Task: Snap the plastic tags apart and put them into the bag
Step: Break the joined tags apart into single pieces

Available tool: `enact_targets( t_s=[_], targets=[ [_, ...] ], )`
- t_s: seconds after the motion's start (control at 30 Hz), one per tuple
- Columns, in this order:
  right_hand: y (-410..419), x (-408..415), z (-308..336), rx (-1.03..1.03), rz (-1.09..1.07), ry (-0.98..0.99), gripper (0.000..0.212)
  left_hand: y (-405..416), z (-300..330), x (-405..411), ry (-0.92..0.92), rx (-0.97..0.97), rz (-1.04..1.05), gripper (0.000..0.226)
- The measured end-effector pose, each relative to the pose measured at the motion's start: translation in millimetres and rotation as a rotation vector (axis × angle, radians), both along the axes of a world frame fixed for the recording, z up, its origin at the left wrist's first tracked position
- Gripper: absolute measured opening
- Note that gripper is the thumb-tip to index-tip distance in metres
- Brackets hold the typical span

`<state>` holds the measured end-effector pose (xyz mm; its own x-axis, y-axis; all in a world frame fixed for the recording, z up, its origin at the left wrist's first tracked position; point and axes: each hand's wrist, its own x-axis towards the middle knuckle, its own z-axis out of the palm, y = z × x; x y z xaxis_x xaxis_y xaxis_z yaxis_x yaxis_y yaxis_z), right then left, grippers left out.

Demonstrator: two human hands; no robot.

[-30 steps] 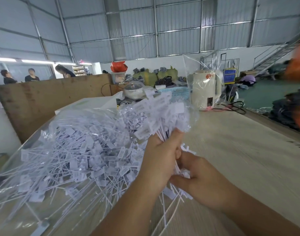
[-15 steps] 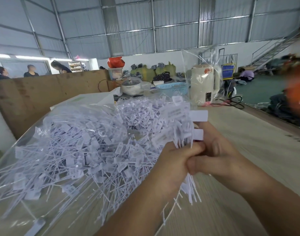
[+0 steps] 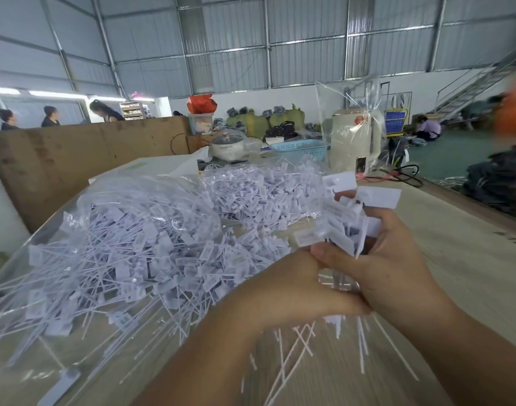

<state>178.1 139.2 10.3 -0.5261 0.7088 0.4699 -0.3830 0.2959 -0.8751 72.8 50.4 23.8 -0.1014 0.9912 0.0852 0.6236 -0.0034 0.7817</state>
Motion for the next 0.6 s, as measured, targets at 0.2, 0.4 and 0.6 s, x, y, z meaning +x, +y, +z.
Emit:
enact_targets(
  t_s=[0.2,0.4,0.6],
  targets=[
    [1.8,2.1,0.4,0.071,0.09,0.029,0.054,-9.8,17.0,-17.1,-0.174,0.071,0.131,0.103],
    [-7.0,-10.0,-5.4,0.037,0.371,0.19,0.038,6.2,8.3,3.1,-0.202,0.619,0.105,0.085],
    [-4.4,-10.7,-12.1,0.217,0.258,0.047,0.021,9.4,0.0,14.1,-0.132,0.858,0.314,0.036]
  ],
)
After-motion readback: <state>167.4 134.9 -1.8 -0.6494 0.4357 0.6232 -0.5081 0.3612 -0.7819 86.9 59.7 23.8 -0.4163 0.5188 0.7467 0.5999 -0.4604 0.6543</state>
